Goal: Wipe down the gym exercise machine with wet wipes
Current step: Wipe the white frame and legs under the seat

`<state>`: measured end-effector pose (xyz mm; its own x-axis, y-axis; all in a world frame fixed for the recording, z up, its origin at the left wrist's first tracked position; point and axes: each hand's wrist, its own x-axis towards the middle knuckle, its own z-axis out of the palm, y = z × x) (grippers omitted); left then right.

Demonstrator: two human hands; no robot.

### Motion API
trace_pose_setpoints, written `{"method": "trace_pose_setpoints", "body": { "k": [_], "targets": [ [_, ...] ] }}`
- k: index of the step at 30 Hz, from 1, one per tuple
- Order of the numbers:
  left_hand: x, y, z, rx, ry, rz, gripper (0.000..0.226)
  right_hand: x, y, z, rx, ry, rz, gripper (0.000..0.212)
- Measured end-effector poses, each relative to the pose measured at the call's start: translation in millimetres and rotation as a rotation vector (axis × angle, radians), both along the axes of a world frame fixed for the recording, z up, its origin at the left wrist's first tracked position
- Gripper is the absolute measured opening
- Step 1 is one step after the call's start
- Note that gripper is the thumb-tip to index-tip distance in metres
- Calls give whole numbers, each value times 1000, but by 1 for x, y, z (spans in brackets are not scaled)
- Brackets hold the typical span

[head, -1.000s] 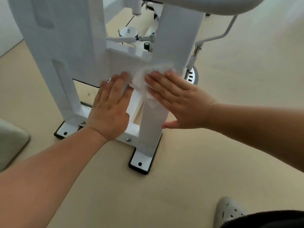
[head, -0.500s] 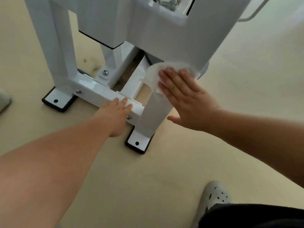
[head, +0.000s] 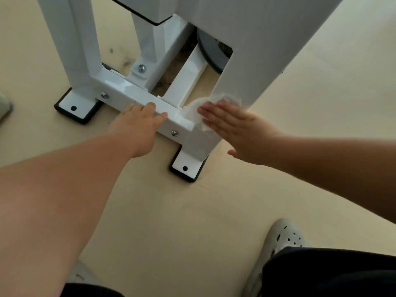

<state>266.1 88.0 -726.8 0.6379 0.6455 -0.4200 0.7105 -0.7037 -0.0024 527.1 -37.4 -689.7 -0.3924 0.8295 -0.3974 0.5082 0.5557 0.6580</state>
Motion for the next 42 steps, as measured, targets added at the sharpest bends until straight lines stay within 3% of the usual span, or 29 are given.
{"method": "trace_pose_setpoints", "body": {
  "k": [3, 7, 10, 18, 23, 29, 37, 42],
  "targets": [
    [-2, 4, 0, 8, -19, -22, 75, -6, -4, 7, 2, -9, -70, 109],
    [-17, 5, -4, -28, 29, -3, 85, -46, -15, -66, -214, 55, -156, 109],
    [-23, 5, -9, -36, 87, -28, 91, -67, -24, -106, -278, -3, -139, 102],
    [-30, 20, -6, -84, 13, -30, 93, -31, -8, -31, -100, -17, -124, 104],
    [-47, 28, -8, -41, 14, 67, 89, -71, 0, -45, -165, 145, -315, 103],
    [-73, 47, -17, -53, 24, 193, 91, -141, 47, -83, -143, 623, -654, 107],
    [-87, 70, -30, -87, -116, 272, 90, -189, 113, -96, -117, 665, -673, 108],
    [-88, 58, -38, -130, -172, 344, 95, -171, 64, -91, -94, 685, -850, 110]
  ]
}}
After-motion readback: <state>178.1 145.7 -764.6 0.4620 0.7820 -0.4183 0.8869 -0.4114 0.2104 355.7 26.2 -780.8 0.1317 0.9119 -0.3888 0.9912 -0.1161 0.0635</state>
